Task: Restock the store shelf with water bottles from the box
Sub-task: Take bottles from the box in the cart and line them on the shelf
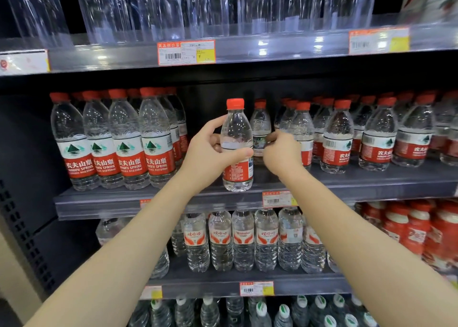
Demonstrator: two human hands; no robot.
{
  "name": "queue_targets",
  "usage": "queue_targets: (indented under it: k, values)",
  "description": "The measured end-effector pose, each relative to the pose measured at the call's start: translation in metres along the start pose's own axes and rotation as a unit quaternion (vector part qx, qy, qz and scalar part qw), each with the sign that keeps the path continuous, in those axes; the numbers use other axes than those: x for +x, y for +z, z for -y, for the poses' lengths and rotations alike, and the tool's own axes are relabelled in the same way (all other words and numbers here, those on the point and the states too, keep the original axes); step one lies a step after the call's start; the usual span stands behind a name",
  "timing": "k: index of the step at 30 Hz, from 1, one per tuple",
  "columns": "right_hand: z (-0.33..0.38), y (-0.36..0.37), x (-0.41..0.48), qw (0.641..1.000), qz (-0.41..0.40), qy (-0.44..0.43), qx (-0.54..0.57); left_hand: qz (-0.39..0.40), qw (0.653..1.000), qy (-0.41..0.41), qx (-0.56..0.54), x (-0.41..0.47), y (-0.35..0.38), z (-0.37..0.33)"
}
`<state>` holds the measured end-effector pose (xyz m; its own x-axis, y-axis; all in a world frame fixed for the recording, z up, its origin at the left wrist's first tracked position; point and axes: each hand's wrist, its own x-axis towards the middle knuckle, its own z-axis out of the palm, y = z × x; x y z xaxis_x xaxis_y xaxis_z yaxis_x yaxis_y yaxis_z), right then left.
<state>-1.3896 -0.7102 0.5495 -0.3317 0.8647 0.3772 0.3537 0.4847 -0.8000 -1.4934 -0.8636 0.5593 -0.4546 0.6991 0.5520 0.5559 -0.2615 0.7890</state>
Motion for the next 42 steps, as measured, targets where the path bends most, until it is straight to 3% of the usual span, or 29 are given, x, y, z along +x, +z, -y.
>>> queue_targets:
  k: [5, 12, 18, 25, 42]
  values:
    - [-0.023, -0.025, -0.001, 0.992, 0.024, -0.005, 0.121, -0.005, 1.000, -0.030, -0.007, 0.019, 0.033, 0.008]
    - [-0.035, -0.042, -0.011, 0.990, 0.089, -0.063, 0.086, -0.012, 0.999, -0.048, -0.011, 0.040, 0.068, 0.022]
    - [-0.040, -0.030, -0.016, 0.995, 0.043, -0.081, 0.026, -0.015, 0.998, -0.060, -0.023, 0.041, 0.085, 0.033]
    - [-0.040, -0.025, -0.020, 0.996, 0.003, -0.081, 0.046, 0.069, 0.995, -0.043, 0.054, 0.033, 0.065, 0.035]
    - [-0.042, -0.009, -0.011, 0.992, -0.065, -0.101, -0.034, 0.043, 0.994, -0.064, 0.076, 0.052, 0.075, 0.043]
